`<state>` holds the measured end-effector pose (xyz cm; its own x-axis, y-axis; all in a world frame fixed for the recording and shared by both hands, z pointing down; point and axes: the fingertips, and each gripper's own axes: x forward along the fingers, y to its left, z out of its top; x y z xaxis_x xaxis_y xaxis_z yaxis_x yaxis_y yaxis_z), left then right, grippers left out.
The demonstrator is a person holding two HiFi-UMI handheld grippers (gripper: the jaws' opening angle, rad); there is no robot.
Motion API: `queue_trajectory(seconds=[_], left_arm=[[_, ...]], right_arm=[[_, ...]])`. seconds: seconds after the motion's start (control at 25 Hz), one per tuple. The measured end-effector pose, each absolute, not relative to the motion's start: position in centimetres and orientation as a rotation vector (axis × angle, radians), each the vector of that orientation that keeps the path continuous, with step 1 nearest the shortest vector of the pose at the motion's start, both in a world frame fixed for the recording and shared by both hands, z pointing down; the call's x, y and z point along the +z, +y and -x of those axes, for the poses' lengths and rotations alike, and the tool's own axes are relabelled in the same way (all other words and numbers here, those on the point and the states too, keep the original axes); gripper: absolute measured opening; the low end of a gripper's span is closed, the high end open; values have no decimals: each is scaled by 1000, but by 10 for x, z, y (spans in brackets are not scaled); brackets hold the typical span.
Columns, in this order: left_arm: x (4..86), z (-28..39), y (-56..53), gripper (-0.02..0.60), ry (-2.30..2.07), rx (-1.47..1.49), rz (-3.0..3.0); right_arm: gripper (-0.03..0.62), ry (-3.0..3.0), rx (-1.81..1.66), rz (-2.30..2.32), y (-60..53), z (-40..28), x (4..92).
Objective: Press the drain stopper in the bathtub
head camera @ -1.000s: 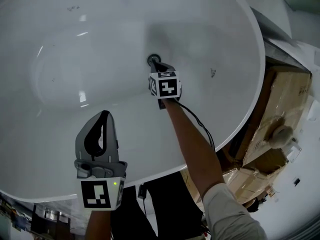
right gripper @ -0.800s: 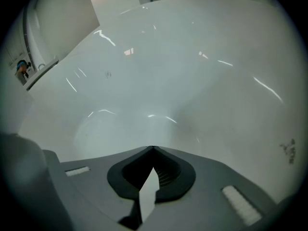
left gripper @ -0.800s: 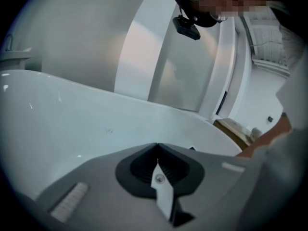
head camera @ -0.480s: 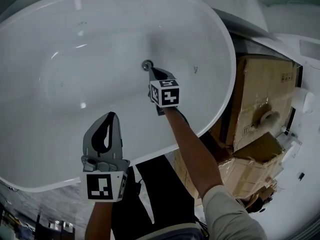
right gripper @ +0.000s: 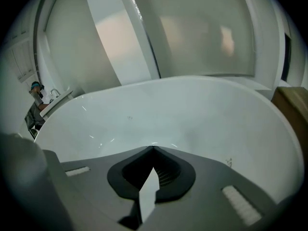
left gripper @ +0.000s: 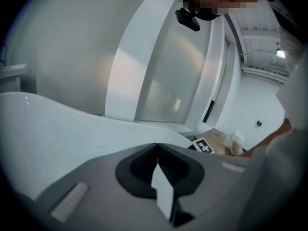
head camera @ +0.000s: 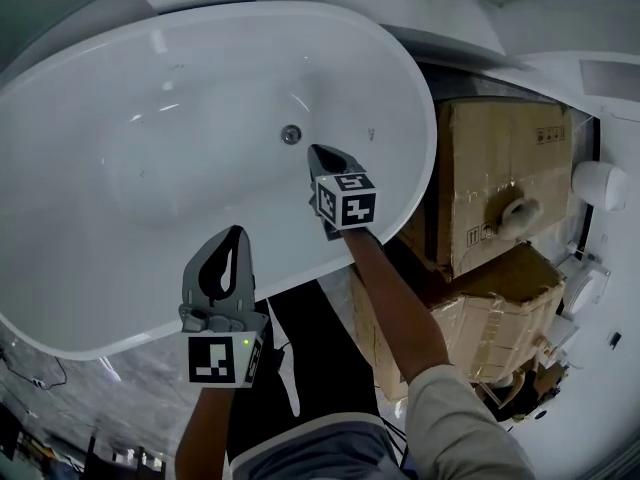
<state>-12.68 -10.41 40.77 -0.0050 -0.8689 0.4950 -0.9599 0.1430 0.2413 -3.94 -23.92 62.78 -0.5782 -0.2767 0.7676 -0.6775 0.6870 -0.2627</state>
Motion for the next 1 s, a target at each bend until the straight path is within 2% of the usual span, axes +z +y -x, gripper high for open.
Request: queue_trajectory(seconds=[0.56,1.0], left_arm=[[300,112,-92,0,-1872,204,-1826],[204,124,-84,0,-1902,202,-1871]], right_arm=[[0,-2356,670,-754,-217,19,453],[0,-2503,647,-721,-198,18,300]])
